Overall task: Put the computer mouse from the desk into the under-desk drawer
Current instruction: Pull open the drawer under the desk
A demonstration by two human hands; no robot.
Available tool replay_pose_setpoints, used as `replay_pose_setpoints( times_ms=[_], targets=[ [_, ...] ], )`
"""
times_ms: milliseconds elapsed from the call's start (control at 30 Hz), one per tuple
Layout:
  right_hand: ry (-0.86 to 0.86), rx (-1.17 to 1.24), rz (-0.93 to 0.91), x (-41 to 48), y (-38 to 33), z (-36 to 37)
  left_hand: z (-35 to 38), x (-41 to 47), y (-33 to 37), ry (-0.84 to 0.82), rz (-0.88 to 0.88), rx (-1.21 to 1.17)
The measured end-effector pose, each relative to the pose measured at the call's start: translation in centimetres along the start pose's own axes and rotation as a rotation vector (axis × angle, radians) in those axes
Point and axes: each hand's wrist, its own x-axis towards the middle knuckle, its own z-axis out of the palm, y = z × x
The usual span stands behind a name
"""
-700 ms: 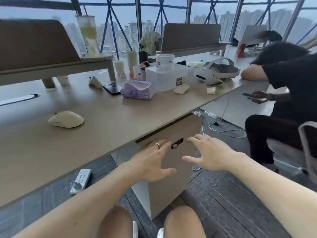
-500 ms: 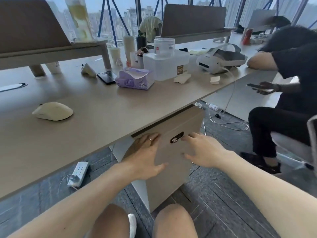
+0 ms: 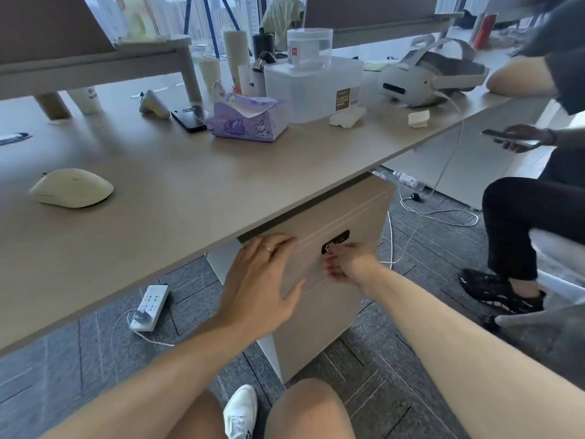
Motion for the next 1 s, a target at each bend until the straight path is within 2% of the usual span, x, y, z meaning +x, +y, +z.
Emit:
replay_pose_setpoints(
  times_ms=[167,400,567,1000],
  targets=[
    [0.006,0.139,-0.006,-0.8,0.1,0.3,-0.1,0.6,-0.5,0.027,-0.015,0.004],
    [0.095,0.151,-0.064,-0.9,1.5,0.2,0.1,0.9,-0.7,0.081,-0.031,-0.063],
    [0.086,0.182,-0.135,-3.3,4.0,-2.6,0.0,0.9,-0.4,0.081,-0.066,-0.110],
    [0.158,0.141,-0.138,-10.2,9.0,-9.1,-0.6,1.1,0.2,0.060,-0.081,-0.112]
  ],
)
